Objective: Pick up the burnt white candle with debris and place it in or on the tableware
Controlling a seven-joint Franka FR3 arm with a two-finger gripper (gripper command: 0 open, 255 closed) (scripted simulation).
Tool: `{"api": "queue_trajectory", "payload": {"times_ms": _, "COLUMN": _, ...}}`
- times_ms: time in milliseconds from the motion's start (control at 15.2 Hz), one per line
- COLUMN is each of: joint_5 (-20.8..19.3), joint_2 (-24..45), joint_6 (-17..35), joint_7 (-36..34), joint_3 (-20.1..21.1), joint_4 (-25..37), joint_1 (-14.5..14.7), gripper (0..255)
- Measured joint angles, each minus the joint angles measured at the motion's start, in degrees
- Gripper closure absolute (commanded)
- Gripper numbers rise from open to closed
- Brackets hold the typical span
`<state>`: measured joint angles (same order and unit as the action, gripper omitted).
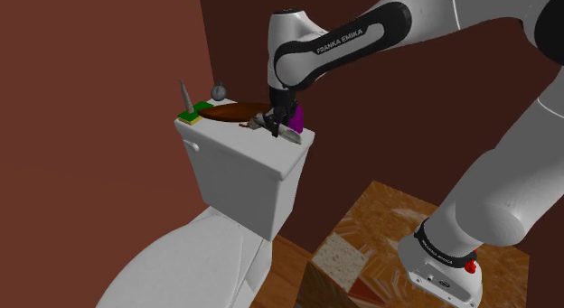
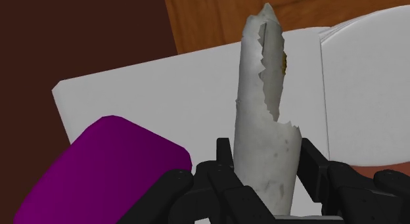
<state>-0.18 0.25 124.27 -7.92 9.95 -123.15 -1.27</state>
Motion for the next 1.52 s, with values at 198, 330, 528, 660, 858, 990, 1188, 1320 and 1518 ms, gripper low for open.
{"api": "queue_trajectory", "payload": {"times_ms": 198, "joint_5": 0.18, "joint_2": -0.90, "joint_6": -2.27, "joint_7": 0.19, "joint_3": -0.04, "joint_4": 1.38, "joint_1": -0.04, "gripper": 255}}
{"api": "queue_trajectory", "payload": {"times_ms": 330, "joint_5": 0.30, "joint_2": -1.44, "joint_6": -3.61, "joint_7": 0.27, "joint_3": -0.05, "joint_4": 2.19, "joint_1": -0.05, "gripper": 255}}
{"api": "queue_trajectory", "payload": {"times_ms": 528, "joint_5": 0.39, "joint_2": -1.90, "joint_6": -5.91, "joint_7": 0.38, "joint_3": -0.10, "joint_4": 4.05, "joint_1": -0.08, "gripper": 255}}
{"api": "queue_trajectory", "payload": {"times_ms": 660, "joint_5": 0.50, "joint_2": -2.50, "joint_6": -7.57, "joint_7": 0.36, "joint_3": -0.07, "joint_4": 5.12, "joint_1": -0.05, "gripper": 255}}
{"api": "queue_trajectory", "payload": {"times_ms": 858, "joint_5": 0.12, "joint_2": -0.46, "joint_6": -9.25, "joint_7": 0.71, "joint_3": -0.30, "joint_4": 8.80, "joint_1": -0.30, "gripper": 255}}
{"api": "queue_trajectory", "payload": {"times_ms": 990, "joint_5": -0.52, "joint_2": 3.22, "joint_6": -10.08, "joint_7": 1.06, "joint_3": -0.60, "joint_4": 13.22, "joint_1": -0.59, "gripper": 255}}
{"api": "queue_trajectory", "payload": {"times_ms": 1188, "joint_5": -1.66, "joint_2": 10.37, "joint_6": -13.14, "joint_7": 1.15, "joint_3": -0.89, "joint_4": 23.35, "joint_1": -0.63, "gripper": 255}}
{"api": "queue_trajectory", "payload": {"times_ms": 1320, "joint_5": -2.29, "joint_2": 14.92, "joint_6": -15.05, "joint_7": 1.52, "joint_3": -1.19, "joint_4": 29.76, "joint_1": -0.69, "gripper": 255}}
{"api": "queue_trajectory", "payload": {"times_ms": 1518, "joint_5": -3.22, "joint_2": 22.71, "joint_6": -18.85, "joint_7": 2.16, "joint_3": -1.68, "joint_4": 41.30, "joint_1": -0.59, "gripper": 255}}
